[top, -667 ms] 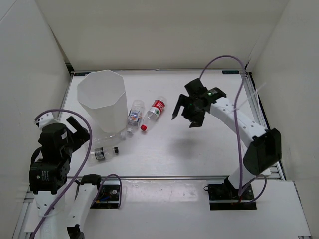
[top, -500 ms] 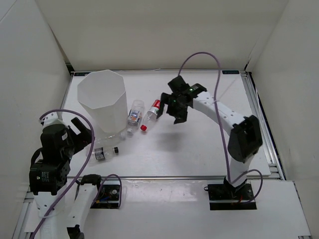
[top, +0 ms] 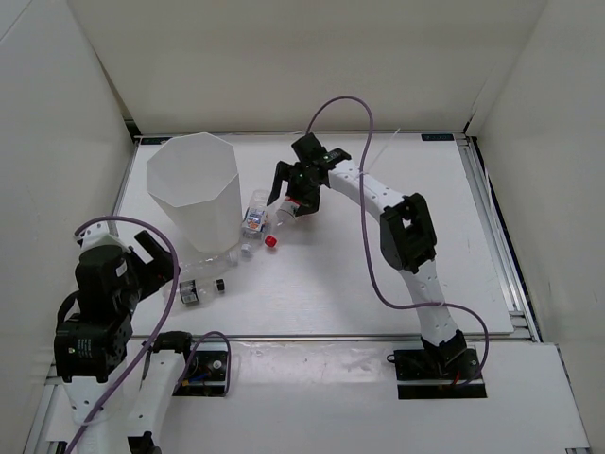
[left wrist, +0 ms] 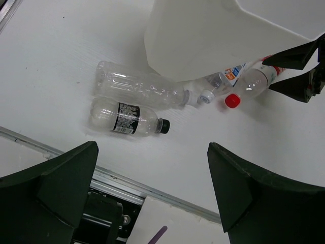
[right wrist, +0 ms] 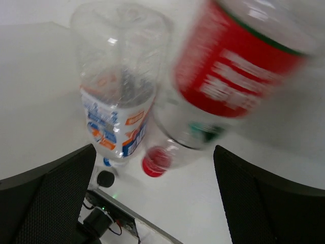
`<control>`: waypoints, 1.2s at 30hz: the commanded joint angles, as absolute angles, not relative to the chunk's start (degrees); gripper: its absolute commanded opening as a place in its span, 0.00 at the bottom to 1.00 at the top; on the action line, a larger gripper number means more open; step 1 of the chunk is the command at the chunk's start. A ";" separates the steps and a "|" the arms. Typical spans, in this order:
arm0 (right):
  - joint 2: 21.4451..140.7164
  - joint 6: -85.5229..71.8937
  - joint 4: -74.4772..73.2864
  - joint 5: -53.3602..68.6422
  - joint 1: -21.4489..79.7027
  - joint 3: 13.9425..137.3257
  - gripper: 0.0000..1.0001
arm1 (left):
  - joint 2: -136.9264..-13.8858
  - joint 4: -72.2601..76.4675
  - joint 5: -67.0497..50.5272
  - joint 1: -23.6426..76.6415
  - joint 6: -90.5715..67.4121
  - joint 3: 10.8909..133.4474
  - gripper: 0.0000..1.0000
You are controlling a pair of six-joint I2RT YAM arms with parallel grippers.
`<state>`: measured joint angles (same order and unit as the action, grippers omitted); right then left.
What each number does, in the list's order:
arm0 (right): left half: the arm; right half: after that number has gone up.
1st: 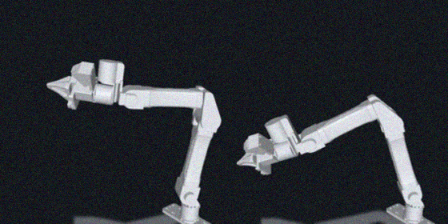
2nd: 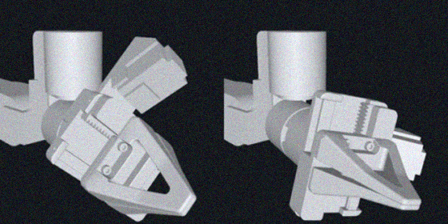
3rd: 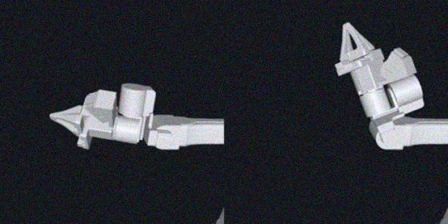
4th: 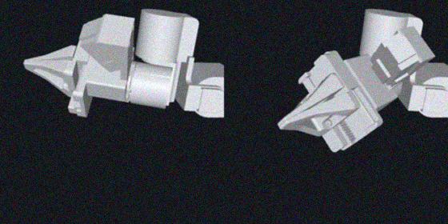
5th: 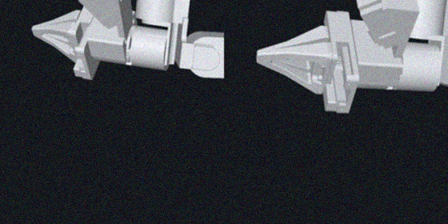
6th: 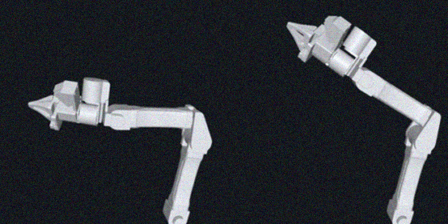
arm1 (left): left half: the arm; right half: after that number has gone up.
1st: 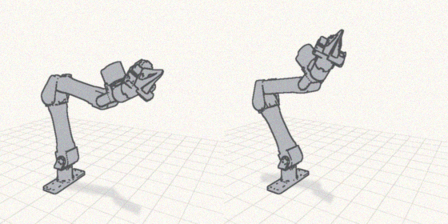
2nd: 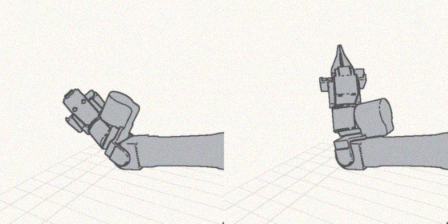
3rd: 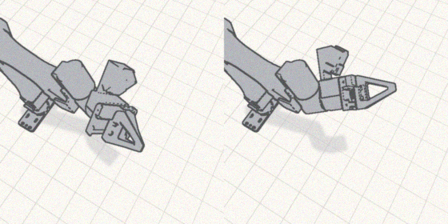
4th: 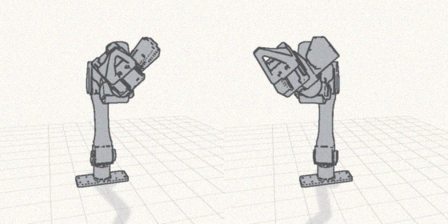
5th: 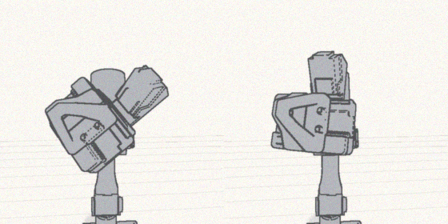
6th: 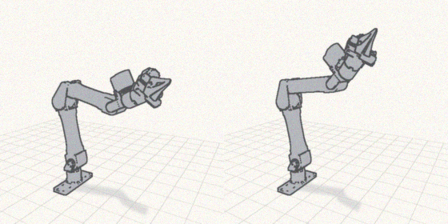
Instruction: Put the plastic bottles in the bin
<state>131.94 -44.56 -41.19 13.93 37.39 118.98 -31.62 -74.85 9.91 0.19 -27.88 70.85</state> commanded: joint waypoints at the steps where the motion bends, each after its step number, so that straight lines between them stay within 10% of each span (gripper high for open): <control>1: 134.73 -45.70 -39.29 16.87 35.07 121.55 1.00 | -32.08 -76.29 11.07 0.35 -28.47 70.05 1.00; 13: 141.23 -46.23 -36.83 19.95 34.54 120.94 0.99 | -34.98 -78.22 14.33 0.35 -27.95 71.72 1.00; 29: 113.66 -42.54 -34.02 21.45 34.54 106.08 0.54 | -30.95 -74.28 15.48 0.35 -30.86 73.30 1.00; 36: 111.87 -38.59 -29.18 19.61 41.91 127.50 0.45 | -29.18 -73.65 12.32 0.35 -29.80 72.78 1.00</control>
